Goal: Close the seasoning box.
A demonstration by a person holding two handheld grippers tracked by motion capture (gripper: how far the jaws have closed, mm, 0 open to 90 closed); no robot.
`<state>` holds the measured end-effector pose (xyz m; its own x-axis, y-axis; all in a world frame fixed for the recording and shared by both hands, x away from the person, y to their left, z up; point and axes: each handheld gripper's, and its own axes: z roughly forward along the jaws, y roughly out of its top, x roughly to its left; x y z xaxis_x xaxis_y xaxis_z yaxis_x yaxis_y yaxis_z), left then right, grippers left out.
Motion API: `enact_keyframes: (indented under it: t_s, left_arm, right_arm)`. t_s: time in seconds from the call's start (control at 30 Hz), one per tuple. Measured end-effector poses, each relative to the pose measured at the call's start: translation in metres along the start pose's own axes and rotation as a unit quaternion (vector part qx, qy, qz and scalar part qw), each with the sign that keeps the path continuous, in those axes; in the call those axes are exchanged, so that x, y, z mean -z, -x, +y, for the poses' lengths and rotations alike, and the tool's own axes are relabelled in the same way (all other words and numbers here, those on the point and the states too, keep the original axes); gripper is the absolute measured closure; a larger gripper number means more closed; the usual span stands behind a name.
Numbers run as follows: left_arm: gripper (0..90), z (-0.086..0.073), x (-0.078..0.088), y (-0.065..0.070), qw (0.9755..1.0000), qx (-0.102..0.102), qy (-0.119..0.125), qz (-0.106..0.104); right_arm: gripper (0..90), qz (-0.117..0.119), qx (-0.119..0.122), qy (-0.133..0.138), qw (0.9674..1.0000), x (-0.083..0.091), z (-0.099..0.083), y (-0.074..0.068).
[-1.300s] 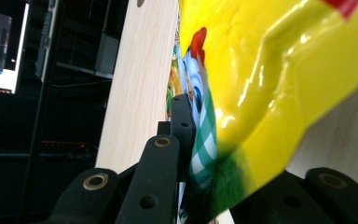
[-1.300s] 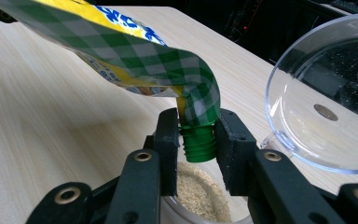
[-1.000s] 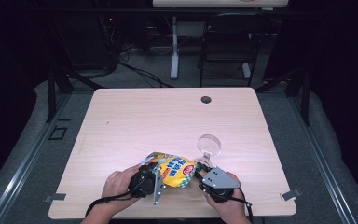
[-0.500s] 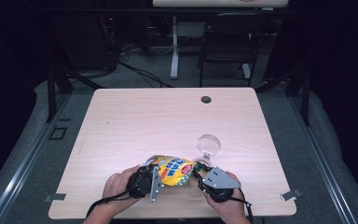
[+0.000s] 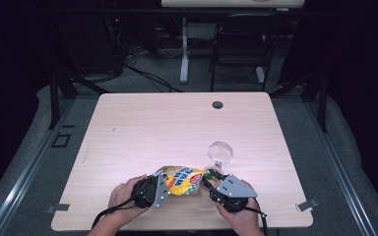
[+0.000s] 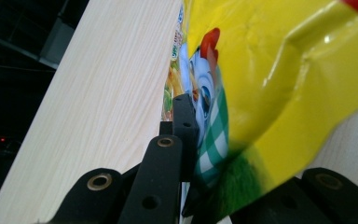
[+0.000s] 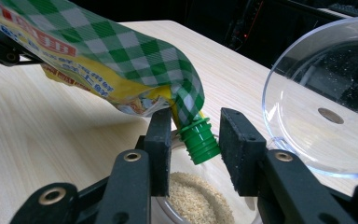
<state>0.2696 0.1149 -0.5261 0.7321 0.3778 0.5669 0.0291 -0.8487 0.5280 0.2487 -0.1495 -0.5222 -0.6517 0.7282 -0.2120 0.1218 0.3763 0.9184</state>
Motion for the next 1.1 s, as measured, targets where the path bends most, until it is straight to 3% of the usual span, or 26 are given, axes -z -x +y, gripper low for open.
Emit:
enact_keyframes:
  t_s: [0.23,0.33,0.47,0.67,0.83,1.1]
  left_arm:
    - [87.6,-0.003,-0.003,-0.003,0.9996,0.022,0.0,-0.019]
    - [87.7,-0.005,-0.004,-0.007,0.9983,0.044,0.005,-0.037]
    - [88.0,-0.008,-0.006,-0.011,0.9964,0.067,0.01,-0.051]
    - [88.1,-0.015,-0.007,-0.018,0.9915,0.109,0.027,-0.065]
    - [88.0,-0.018,-0.007,-0.021,0.9897,0.121,0.031,-0.071]
    - [88.1,-0.018,-0.008,-0.021,0.989,0.125,0.033,-0.072]
  right_arm:
    - [60.5,-0.006,-0.002,-0.005,1.0,0.0,-0.002,0.002]
    - [59.6,-0.006,-0.003,-0.004,1.0,0.0,-0.003,0.003]
    - [59.3,-0.006,-0.007,-0.003,0.9999,0.0,-0.003,0.004]
    - [59.9,-0.003,-0.001,-0.001,1.0,0.0,-0.003,0.002]
    - [60.1,-0.006,-0.004,-0.002,1.0,0.0,-0.003,0.002]
    - [60.8,-0.008,-0.002,-0.005,1.0,-0.001,-0.003,0.002]
